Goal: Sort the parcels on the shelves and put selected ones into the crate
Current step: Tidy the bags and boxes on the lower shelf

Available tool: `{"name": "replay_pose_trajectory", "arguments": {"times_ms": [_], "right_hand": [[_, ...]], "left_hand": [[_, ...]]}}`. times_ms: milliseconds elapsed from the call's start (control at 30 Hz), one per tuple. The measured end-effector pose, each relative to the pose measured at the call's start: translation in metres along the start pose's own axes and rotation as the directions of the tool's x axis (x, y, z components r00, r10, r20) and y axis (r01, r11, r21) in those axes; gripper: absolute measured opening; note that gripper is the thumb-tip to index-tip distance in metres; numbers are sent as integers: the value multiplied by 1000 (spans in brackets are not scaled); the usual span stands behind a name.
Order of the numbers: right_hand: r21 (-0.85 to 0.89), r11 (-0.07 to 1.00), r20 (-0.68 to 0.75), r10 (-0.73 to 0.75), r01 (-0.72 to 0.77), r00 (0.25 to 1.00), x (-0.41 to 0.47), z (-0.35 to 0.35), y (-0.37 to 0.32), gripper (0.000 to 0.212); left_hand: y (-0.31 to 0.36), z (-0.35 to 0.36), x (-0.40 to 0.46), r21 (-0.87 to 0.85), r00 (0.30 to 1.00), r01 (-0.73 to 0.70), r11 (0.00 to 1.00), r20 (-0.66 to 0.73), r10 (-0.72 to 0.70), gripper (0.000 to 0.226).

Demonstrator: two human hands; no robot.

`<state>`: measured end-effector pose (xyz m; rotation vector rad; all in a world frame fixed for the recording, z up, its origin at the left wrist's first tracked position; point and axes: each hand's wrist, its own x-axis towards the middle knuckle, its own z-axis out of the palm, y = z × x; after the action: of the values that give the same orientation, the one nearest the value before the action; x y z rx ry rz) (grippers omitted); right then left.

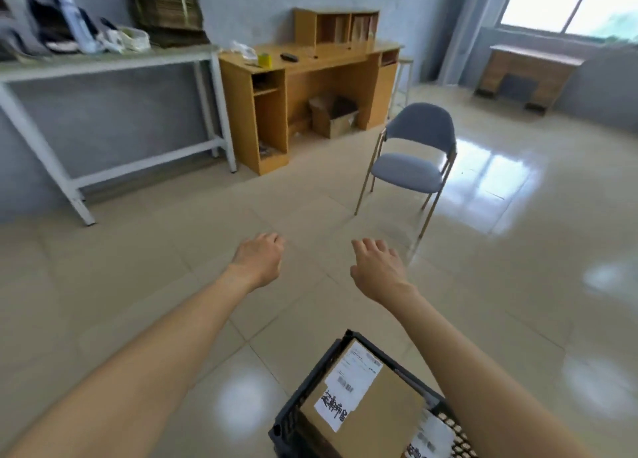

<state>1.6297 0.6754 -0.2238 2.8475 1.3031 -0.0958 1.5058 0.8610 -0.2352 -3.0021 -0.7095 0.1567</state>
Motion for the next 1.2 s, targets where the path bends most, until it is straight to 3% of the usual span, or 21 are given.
{"name": "replay_pose_trajectory", "arguments": {"times_ms": [267, 500, 700, 867, 1067, 1200], "right_hand": [[-120, 936, -147, -345, 330, 927, 12, -109, -189, 52], [-206, 764, -233, -645, 611, 728, -53, -142, -415, 47], [-235, 539, -231, -839, 809, 492, -149, -146, -605, 44], [-252, 296, -187, -949, 921, 254, -243, -134, -739, 50], [-268, -17, -137, -989, 963, -56, -352, -107, -869, 57], [-264, -181, -74, -976, 947, -207, -412, -78, -943, 58]], "left_hand": [[-195, -86, -141, 35, 915, 371, 928, -186, -359, 36], [-335, -98, -367, 23, 725, 671, 741, -226, -650, 38], [-407, -76, -568, -4, 518, 847, 531, -212, -829, 38], [-425, -49, -734, -70, 293, 950, 305, -140, -946, 39], [-419, -7, -894, -103, -4, 995, 4, -73, -997, 40], [-414, 22, -966, -66, -194, 979, -193, 0, -981, 43]]}}
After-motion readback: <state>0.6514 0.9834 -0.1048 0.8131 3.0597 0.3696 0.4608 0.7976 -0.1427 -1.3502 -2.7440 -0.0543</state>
